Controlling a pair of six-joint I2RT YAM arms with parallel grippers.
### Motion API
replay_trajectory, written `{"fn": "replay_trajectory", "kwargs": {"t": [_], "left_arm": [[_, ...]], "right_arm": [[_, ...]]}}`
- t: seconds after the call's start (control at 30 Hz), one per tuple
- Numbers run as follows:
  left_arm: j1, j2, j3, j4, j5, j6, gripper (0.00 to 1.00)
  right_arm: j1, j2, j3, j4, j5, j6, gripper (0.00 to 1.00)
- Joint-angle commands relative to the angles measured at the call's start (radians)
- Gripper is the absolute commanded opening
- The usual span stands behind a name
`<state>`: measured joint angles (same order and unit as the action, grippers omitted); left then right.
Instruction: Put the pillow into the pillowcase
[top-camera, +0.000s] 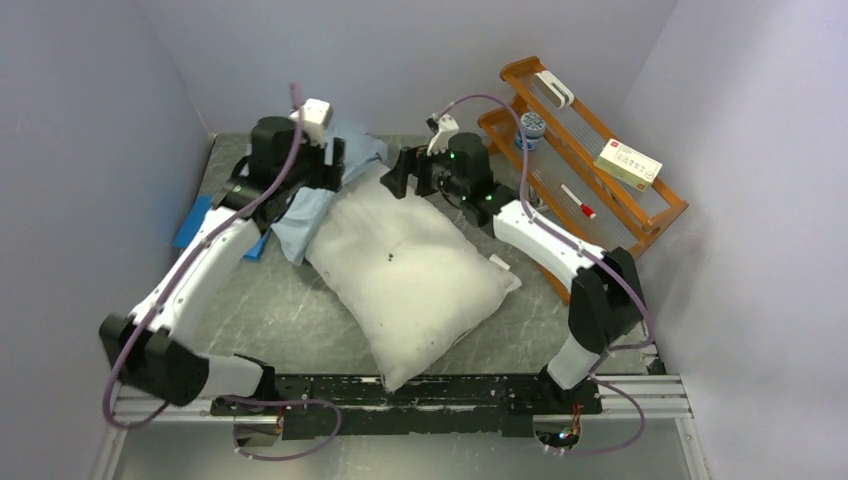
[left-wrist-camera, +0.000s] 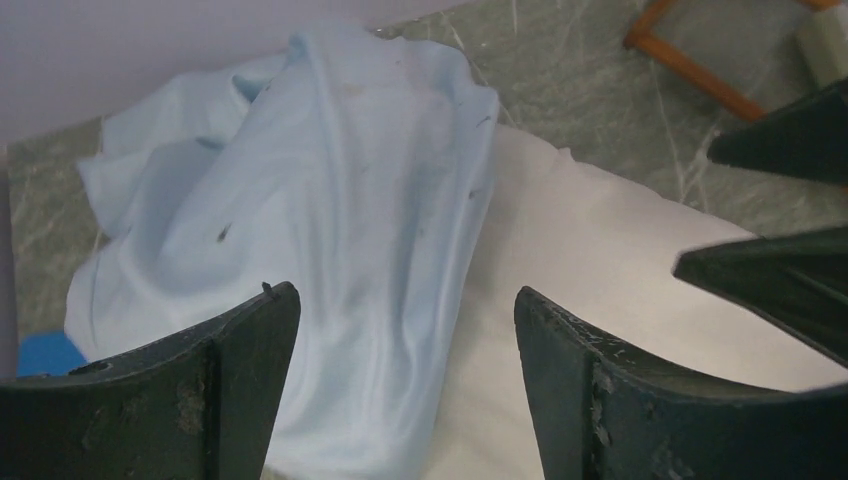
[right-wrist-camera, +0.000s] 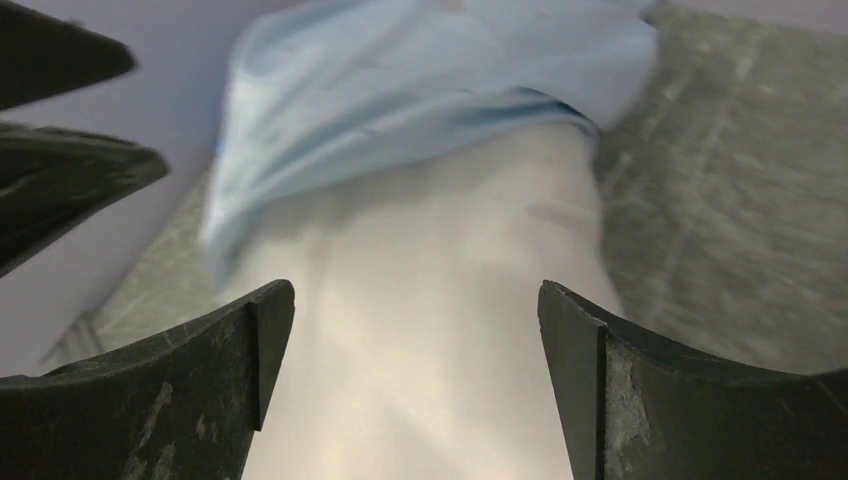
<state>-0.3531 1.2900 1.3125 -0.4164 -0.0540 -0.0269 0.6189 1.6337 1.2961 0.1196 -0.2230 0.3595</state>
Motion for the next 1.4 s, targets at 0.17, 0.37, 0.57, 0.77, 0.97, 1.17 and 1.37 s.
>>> {"fn": "replay_trajectory", "kwargs": {"t": [0.17, 0.37, 0.57, 0.77, 0.97, 1.17, 1.37], "left_arm": [[-0.151, 0.334, 0.233, 0.077, -0.192, 0.195, 0.84], [-0.177, 0.432, 0.277, 0.15, -0.234, 0.224, 0.8], [-0.19, 0.516, 0.255, 0.234, -0.354, 0.3, 0.72], [-0.197, 0.558, 0.252, 0.242, -0.225, 0.297, 0.72], [-0.212, 0.587, 0.223, 0.28, -0.307, 0.325, 0.69], [-0.241, 0.492, 0.194, 0.309, -0.269, 0.289, 0.05], [-0.303, 0.272, 0.151, 0.326, -0.003, 0.167, 0.05]], "right_arm": [[-0.119, 0.247, 0.169, -0.2, -0.135, -0.029, 0.93], [-0.138, 0.279, 0.076, -0.025, -0.326, 0.068, 0.76], [-0.115, 0.297, -0.006, 0.122, -0.407, 0.177, 0.26], [-0.076, 0.26, -0.05, 0.195, -0.384, 0.206, 0.0], [-0.052, 0.213, -0.099, 0.251, -0.367, 0.235, 0.0], [-0.013, 0.132, -0.212, 0.395, -0.323, 0.294, 0.0], [0.025, 0.008, -0.349, 0.618, -0.175, 0.349, 0.0]]}}
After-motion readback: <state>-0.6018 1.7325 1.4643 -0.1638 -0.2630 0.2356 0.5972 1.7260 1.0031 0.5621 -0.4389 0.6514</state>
